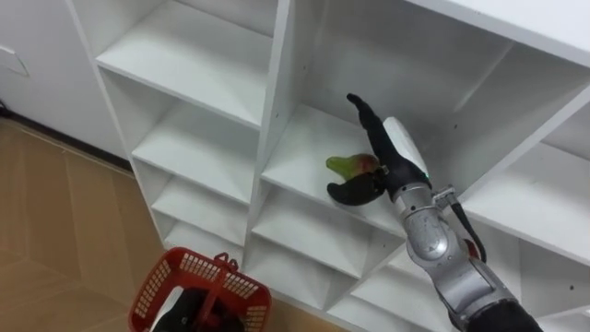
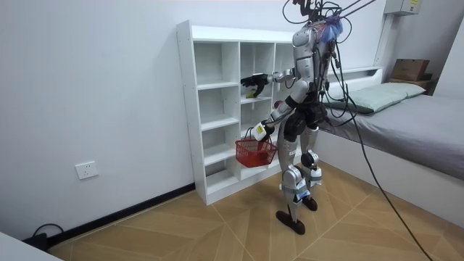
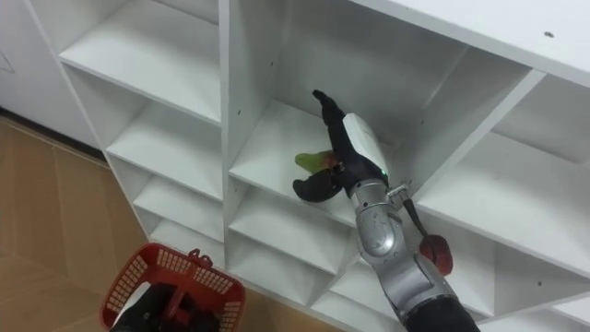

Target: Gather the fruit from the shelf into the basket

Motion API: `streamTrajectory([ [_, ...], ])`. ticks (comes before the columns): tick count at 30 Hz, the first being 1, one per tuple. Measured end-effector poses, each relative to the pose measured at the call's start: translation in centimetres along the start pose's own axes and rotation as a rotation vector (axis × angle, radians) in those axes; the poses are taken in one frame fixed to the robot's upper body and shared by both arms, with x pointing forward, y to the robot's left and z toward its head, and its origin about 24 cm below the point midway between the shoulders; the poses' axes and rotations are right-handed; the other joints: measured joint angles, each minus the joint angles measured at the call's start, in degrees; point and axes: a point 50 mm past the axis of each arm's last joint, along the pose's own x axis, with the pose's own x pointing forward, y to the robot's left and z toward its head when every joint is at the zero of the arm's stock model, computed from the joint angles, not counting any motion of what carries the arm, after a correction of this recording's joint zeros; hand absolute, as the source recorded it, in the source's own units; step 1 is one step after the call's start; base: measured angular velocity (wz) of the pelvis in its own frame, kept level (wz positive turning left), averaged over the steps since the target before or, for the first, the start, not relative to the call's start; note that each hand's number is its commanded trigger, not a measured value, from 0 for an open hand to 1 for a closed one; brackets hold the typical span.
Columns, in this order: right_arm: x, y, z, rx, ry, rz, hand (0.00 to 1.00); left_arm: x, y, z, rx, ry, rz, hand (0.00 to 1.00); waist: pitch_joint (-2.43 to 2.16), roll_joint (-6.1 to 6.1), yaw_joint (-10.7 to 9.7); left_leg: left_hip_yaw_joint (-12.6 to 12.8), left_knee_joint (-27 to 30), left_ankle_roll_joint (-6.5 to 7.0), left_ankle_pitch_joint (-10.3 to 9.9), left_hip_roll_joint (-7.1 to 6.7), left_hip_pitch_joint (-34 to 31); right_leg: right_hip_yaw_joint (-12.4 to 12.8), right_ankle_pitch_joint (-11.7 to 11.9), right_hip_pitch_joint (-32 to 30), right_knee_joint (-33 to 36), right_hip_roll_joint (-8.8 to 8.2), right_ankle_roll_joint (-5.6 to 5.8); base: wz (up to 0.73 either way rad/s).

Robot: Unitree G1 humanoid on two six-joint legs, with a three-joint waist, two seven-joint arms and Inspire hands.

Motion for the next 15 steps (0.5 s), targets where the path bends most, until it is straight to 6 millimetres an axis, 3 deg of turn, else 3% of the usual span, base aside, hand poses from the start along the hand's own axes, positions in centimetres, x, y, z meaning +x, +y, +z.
streamTrajectory([
  [7,-0.01,-0.05,-0.06,0.0,0.003,-0.012,0.0,0.01,0.0,-0.04,0.0,0.005,0.001,1.0,0.24,0.34,0.09,-0.17,0.0,0.0,0.0,0.0,-0.18,-0.31,0.0,-0.06,-0.03,0.0,0.0,0.0],
  [15,0.0,-0.08,-0.07,0.001,0.003,-0.014,0.0,0.05,-0.17,0.12,-0.005,0.002,-0.001,1.0,0.19,0.41,0.05,-0.83,0.42,-0.01,-0.01,0.0,-0.88,-1.01,0.0,-0.24,-0.02,-0.03,0.0,0.04],
])
